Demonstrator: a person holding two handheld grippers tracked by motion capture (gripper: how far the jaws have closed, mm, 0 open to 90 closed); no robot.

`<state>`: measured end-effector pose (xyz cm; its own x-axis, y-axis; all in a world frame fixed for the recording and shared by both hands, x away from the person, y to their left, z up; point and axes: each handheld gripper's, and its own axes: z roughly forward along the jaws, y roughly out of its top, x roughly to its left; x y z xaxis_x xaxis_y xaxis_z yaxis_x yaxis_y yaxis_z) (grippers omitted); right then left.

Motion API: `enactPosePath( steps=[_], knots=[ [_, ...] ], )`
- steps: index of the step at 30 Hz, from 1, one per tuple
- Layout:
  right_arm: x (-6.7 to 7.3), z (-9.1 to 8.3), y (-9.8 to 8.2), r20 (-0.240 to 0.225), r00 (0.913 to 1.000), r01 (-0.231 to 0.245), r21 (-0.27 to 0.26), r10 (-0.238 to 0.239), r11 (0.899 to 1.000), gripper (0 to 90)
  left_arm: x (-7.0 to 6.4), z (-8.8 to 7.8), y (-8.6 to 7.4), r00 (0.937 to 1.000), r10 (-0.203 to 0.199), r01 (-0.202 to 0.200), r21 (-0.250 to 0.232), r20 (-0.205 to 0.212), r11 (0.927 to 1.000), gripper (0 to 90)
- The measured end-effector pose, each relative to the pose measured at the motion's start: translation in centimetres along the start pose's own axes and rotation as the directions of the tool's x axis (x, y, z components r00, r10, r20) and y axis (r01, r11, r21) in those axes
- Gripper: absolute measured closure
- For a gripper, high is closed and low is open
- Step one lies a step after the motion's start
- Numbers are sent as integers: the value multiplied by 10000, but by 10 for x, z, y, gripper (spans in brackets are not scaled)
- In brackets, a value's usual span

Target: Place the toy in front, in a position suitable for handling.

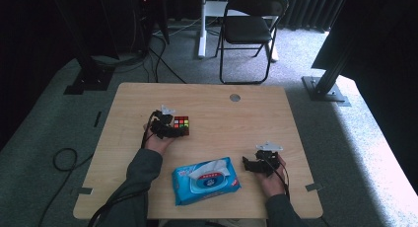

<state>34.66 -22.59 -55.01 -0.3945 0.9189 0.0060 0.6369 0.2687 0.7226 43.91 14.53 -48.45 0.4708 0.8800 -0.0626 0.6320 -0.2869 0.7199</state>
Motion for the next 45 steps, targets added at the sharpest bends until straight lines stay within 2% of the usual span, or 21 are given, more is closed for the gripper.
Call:
enactPosePath(
  steps=[5,9,17,22,24,28,34,39,45],
  knots=[
    [0,0,0,1,10000,1,0,-1,10000,131,-1,8,3,9997,-223,224,147,-55,9996,168],
    [0,0,0,0,10000,1,0,-1,10000,131,-2,15,3,9984,-557,555,280,75,9981,143],
    [0,0,0,0,10000,0,2,0,10000,131,-2,29,5,9959,-877,886,426,-228,9952,142],
    [0,0,0,1,10000,2,0,-2,10000,131,0,32,4,9949,-1012,1013,484,-32,9937,156],
    [0,0,0,-1,10000,4,1,-4,10000,131,1,33,3,9955,-945,947,538,-67,9940,187],
    [0,0,0,0,10000,5,1,-5,10000,131,0,31,2,9980,-604,612,424,-184,9972,315],
    [0,0,0,0,10000,2,-1,-2,10000,131,-4,28,2,9992,-123,139,423,-375,9990,332],
    [0,0,0,0,10000,3,-1,-3,10000,131,-7,27,2,9995,-30,39,270,-329,9996,336],
    [0,0,0,0,10000,0,0,0,10000,131,-14,24,4,9990,355,-351,183,-263,9992,338]
  ],
)
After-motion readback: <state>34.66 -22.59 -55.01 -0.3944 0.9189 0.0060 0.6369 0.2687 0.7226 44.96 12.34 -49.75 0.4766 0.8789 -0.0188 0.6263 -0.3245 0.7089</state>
